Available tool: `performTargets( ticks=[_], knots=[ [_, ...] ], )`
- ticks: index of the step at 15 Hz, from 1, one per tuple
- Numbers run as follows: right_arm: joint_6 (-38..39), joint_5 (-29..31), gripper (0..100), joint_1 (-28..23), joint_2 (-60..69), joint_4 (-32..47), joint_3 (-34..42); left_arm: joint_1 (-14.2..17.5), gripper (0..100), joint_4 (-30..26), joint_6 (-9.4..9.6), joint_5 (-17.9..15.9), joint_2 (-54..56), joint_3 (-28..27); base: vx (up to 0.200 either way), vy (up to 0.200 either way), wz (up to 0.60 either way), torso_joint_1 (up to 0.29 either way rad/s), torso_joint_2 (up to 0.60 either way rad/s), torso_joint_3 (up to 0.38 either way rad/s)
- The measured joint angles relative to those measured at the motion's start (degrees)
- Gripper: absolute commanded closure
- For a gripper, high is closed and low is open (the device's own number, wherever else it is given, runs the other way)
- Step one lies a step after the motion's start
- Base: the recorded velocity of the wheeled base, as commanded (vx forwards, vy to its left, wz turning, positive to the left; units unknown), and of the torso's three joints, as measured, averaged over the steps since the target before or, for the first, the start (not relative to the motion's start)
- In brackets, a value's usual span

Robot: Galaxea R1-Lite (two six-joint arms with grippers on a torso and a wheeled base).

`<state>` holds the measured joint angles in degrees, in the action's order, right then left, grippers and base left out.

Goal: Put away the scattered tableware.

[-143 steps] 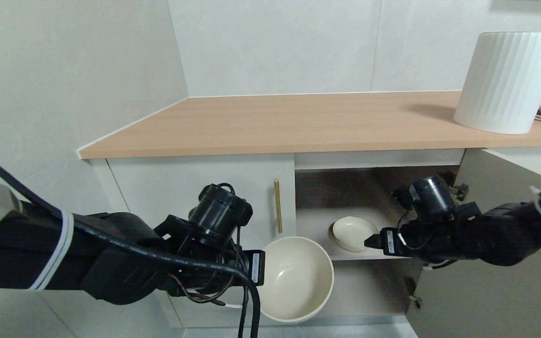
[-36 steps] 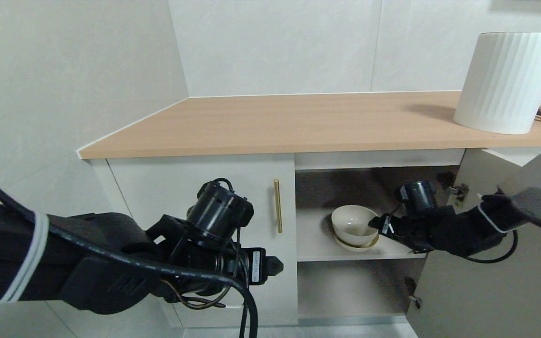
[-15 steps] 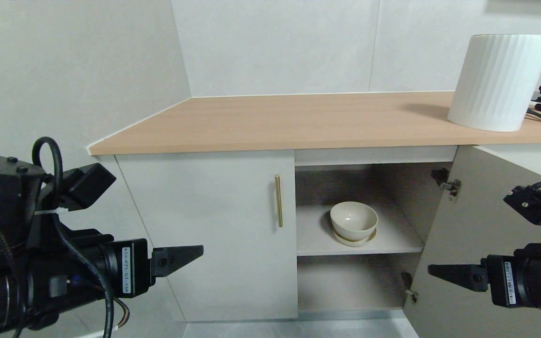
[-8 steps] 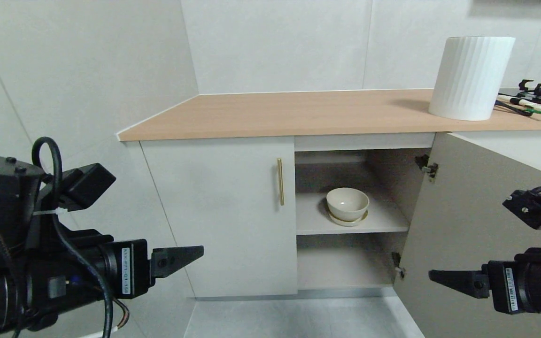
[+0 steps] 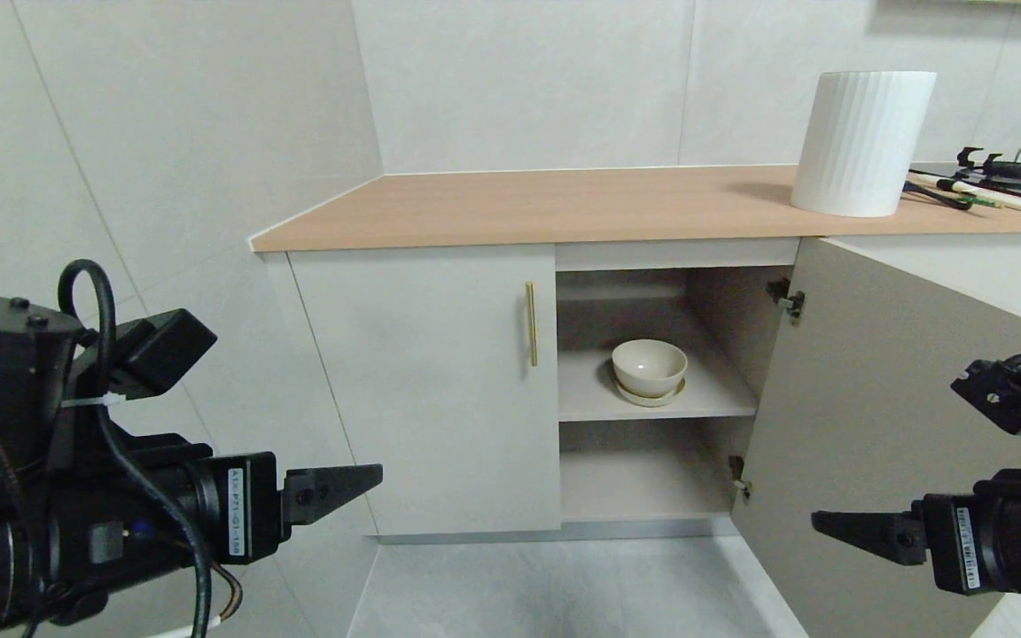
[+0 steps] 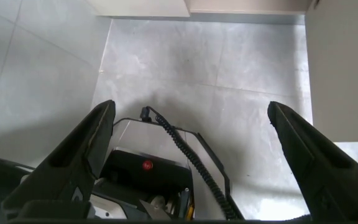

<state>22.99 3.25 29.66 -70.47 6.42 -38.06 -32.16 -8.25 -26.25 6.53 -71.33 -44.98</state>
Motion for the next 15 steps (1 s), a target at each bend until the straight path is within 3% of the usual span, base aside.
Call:
performTargets(
  ticks=[7,10,15],
  knots=[
    [-0.52,1.61,0,0.00,1.05,1.29,-0.13,-0.02,0,-0.01,0.09,0.04,0.05,0.00,0.000,0.000,0.00,0.000,0.00,0.000],
    [-2.06,1.85,0,-0.04,2.43,5.25,-0.99,-0.02,0,0.00,0.17,0.30,0.05,0.02,0.000,-0.200,0.00,0.002,0.00,0.005],
    [-6.88,1.87,0,-0.09,5.18,18.31,-3.83,0.02,0,-0.01,0.17,0.30,0.09,0.09,0.000,-0.200,0.00,0.005,0.01,0.005]
  ],
)
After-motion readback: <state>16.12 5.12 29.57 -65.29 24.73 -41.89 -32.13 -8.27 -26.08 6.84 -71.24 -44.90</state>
